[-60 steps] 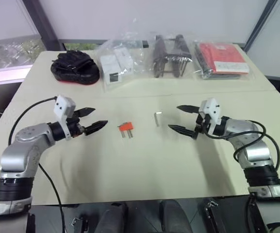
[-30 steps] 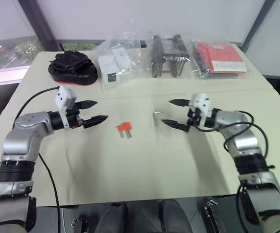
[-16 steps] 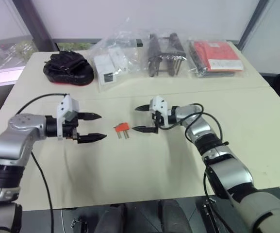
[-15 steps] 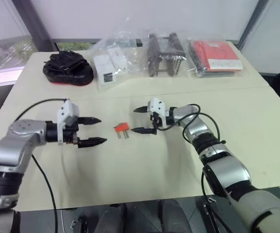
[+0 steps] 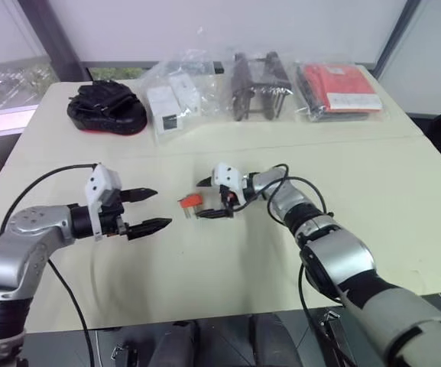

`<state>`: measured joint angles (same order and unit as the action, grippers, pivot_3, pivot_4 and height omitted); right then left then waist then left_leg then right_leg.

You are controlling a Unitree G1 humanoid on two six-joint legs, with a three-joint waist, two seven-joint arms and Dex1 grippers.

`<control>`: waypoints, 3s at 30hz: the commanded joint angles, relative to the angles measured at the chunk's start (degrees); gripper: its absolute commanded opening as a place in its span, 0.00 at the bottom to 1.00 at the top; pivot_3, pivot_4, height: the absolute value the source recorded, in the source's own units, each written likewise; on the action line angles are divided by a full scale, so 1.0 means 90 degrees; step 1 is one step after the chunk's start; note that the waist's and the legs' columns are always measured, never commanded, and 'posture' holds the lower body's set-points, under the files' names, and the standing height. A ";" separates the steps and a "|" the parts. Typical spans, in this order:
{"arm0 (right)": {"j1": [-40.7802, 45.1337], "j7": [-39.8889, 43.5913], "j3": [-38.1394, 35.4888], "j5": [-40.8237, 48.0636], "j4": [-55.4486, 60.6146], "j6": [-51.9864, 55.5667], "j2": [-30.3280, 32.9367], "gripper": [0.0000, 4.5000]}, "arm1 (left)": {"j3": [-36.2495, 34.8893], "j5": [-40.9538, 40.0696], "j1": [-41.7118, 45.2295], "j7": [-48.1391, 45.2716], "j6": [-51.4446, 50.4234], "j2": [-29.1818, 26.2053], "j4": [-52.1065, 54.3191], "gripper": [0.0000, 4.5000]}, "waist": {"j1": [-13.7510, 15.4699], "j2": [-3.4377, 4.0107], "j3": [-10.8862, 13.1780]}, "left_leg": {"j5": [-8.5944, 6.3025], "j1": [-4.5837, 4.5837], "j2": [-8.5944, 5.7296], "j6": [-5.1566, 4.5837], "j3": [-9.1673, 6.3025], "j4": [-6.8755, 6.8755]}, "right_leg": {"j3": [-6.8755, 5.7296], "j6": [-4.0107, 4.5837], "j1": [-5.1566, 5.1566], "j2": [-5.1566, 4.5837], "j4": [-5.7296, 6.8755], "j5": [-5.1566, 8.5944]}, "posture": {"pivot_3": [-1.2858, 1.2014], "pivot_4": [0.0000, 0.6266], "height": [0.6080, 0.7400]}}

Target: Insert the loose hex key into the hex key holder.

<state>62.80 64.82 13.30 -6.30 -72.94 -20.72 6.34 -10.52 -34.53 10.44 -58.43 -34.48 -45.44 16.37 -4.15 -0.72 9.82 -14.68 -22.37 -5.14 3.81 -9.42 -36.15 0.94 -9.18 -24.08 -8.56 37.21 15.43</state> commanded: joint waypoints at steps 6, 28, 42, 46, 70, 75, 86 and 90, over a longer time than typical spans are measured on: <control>0.0207 -0.0093 0.0073 -0.0438 -0.0218 0.0058 -0.0205 0.70 | -0.0288 -0.0176 -0.0280 0.0329 0.0076 0.0090 0.0383 1.00 | -0.0002 0.0001 -0.0002 | 0.0000 0.0001 0.0000 0.0001 -0.0001 -0.0001 | 0.0000 0.0001 0.0001 0.0001 0.0002 0.0000 | 0.52 0.24 1.00; 0.0588 0.0596 -0.0773 0.0103 0.0121 0.0353 0.0156 0.65 | 0.0004 0.0074 -0.0195 0.0281 0.0579 0.0169 -0.0117 1.00 | 0.0002 0.0004 -0.0004 | 0.0004 0.0003 0.0000 0.0007 -0.0001 0.0001 | 0.0000 0.0002 0.0000 0.0001 0.0005 -0.0001 | 0.52 0.24 1.00; 0.0266 0.0279 -0.0407 -0.0414 -0.0056 0.0098 0.0230 0.99 | -0.0154 -0.0125 0.0035 -0.0136 0.0373 -0.0307 0.0098 1.00 | -0.0003 0.0003 -0.0004 | 0.0004 0.0000 0.0000 0.0007 0.0001 0.0002 | 0.0001 0.0002 -0.0004 0.0001 0.0005 -0.0001 | 0.52 0.24 1.00; 0.0225 0.0045 -0.0334 -0.0524 -0.0130 0.0151 0.0086 0.99 | -0.0070 -0.0130 0.0099 -0.0005 0.0332 -0.0209 0.0162 1.00 | -0.0004 0.0003 -0.0004 | 0.0004 0.0000 0.0000 0.0007 0.0000 0.0002 | 0.0001 0.0002 -0.0004 0.0001 0.0005 -0.0001 | 0.52 0.24 1.00; 0.0457 -0.0175 -0.0312 -0.0580 0.0272 -0.0996 0.0566 0.21 | -0.0049 -0.0445 0.0914 0.0248 -0.0086 0.0001 -0.0350 1.00 | 0.0056 0.0001 -0.0004 | 0.0005 0.0000 -0.0005 0.0009 -0.0001 -0.0010 | -0.0002 0.0002 0.0005 0.0000 0.0010 -0.0001 | 0.52 0.24 1.00; 0.0600 -0.1088 -0.0208 -0.0816 0.0802 -0.2369 0.1222 0.21 | 0.0163 -0.0585 0.2284 -0.0357 -0.0253 0.0149 -0.1646 1.00 | -0.0016 0.0000 -0.0003 | 0.0005 -0.0007 -0.0006 0.0009 0.0003 -0.0006 | -0.0005 0.0001 -0.0003 0.0002 0.0008 -0.0001 | 0.52 0.24 1.00; 0.0410 -0.3303 0.0232 -0.1846 0.1617 -0.3932 0.2123 0.21 | 0.1060 0.0243 0.4092 -0.1443 0.0558 0.1278 -0.4271 1.00 | -0.0182 -0.0002 -0.0003 | 0.0006 -0.0007 -0.0005 0.0009 0.0023 -0.0001 | -0.0003 0.0001 -0.0010 0.0003 0.0004 -0.0001 | 0.52 0.24 1.00; 0.0360 -0.3700 0.0391 -0.2136 0.1878 -0.4204 0.2246 0.21 | 0.1055 0.0408 0.4670 -0.1672 0.0730 0.1608 -0.5100 1.00 | -0.0185 -0.0003 -0.0002 | 0.0006 -0.0009 -0.0006 0.0009 0.0024 -0.0003 | -0.0003 0.0000 -0.0011 0.0002 0.0004 -0.0001 | 0.52 0.24 1.00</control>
<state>65.44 33.91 16.63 -24.77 -58.83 -56.65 26.01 -0.48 -31.55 50.04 -72.25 -29.48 -31.41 -27.63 -5.81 -0.74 9.79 -14.63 -22.45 -5.19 3.89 -9.20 -36.18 0.91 -9.18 -24.18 -8.54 37.24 15.42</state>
